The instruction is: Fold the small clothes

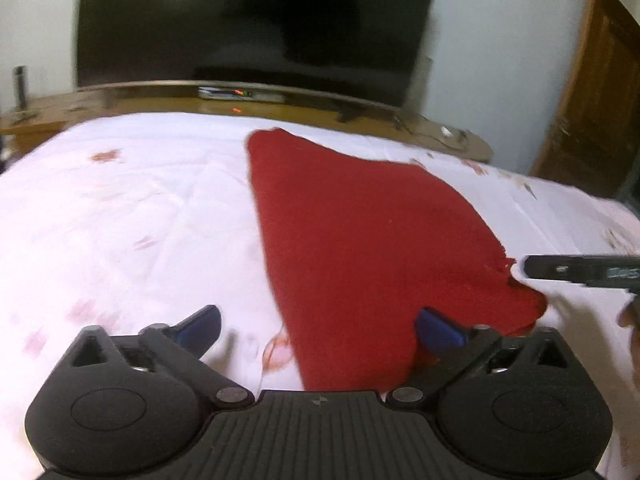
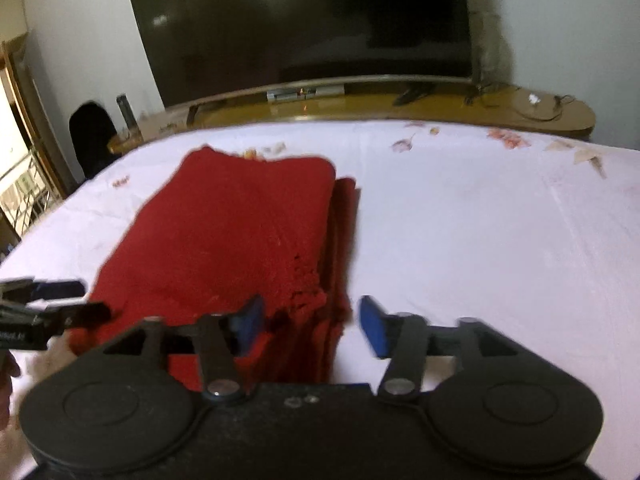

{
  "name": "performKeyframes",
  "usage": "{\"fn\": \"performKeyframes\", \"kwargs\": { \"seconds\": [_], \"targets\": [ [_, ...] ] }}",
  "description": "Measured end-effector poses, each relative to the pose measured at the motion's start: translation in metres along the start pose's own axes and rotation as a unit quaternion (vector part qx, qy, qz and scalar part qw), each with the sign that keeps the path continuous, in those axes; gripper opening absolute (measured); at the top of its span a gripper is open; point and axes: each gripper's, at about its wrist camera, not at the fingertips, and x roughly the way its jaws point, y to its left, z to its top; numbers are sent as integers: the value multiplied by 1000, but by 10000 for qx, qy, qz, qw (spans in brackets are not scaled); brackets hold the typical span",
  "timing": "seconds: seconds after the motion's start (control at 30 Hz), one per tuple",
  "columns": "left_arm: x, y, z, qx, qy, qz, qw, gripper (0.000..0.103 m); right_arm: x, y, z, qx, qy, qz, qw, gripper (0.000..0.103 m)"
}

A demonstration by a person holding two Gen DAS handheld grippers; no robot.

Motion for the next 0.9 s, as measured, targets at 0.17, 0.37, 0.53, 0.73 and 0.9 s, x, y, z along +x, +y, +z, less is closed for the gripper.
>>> {"fn": "performKeyframes", "kwargs": {
  "seconds": [0.17,0.37,0.53,0.73,0.9],
  "targets": [
    [-38,-26,-20,-114,120,200,9997,103,-49,-9,-13,569,-66,291,9979,77],
    [-95,-56,-37,-78,11,319,9995,103,-105,7,-38,415,-55,188,9989,81],
    [-135,-86,-49,-141,-130,478,9987,103,-145,25,-57,-33,14,131,9999,83],
    [-187,-117,-74,-109,-299,412,9986,103,-191,33,-80,-190,-66,59,9998,86],
    [-222,-131,-95,-174,-384,479,9980,103,-222,37,-97,-229,-244,33,9994,87]
  ]
}}
